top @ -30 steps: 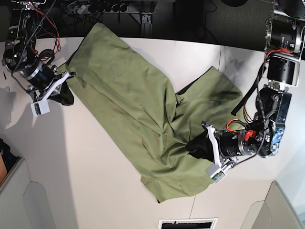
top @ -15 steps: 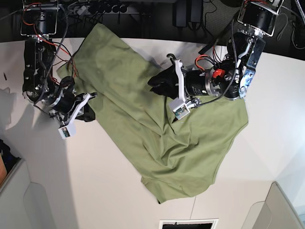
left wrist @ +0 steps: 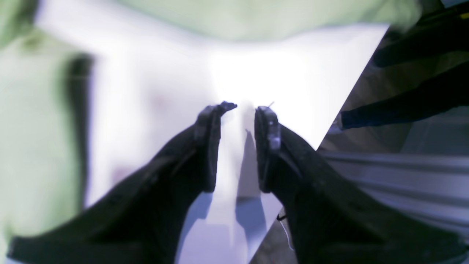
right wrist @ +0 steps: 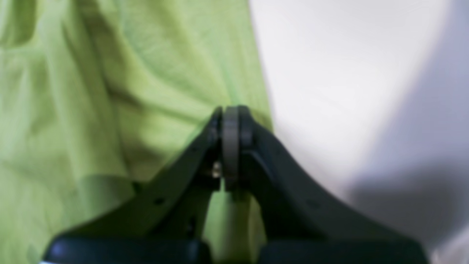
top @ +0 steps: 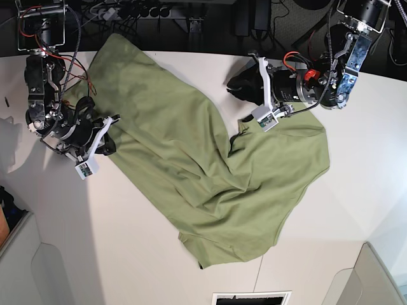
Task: Layout the t-shirt on the table in an organized manner, then fold the t-shirt properly
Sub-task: 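Drag the held shirt with the left gripper toward the right gripper, then pull the left gripper back across the shirt, dragging the fabric along, then pull both grippers apart to spread the shirt flat on the table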
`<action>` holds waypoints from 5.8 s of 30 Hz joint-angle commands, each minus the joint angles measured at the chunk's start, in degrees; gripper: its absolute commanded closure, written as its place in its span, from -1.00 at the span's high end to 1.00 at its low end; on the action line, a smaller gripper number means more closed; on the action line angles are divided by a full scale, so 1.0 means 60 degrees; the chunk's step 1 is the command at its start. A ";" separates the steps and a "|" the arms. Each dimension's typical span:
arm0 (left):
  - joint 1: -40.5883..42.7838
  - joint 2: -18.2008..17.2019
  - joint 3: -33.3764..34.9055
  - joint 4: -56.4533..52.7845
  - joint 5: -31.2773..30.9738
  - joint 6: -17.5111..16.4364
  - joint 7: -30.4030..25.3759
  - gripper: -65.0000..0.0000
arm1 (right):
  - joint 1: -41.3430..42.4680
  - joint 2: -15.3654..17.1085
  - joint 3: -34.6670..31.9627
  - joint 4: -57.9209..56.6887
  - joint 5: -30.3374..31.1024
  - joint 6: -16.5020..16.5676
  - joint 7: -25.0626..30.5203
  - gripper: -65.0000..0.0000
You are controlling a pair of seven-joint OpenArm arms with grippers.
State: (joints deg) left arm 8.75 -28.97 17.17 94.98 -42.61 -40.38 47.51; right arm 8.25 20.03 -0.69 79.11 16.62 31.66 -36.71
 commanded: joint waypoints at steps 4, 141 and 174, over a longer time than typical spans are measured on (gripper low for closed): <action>-0.0015 -0.0452 -0.0047 0.0087 0.0160 0.0063 0.0219 -0.44 | 0.0102 0.0244 0.0058 0.0062 -0.0073 -0.0106 -0.0091 -1.00; -0.2477 0.1330 -0.0007 -0.3093 0.0885 0.0063 0.0047 -0.81 | 0.2776 -0.1239 -0.1938 -0.2863 -0.0153 0.0011 -0.0124 -1.00; -0.6586 0.0178 0.1100 -0.4670 -0.1865 0.0063 0.1523 -0.81 | 0.0761 -0.0645 -0.0692 0.1807 0.0182 -0.0565 -0.0321 -1.00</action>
State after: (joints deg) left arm -29.93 -27.53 24.01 66.26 -53.15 -39.83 56.95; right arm 11.55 15.84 -5.26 89.14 17.58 28.53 -39.88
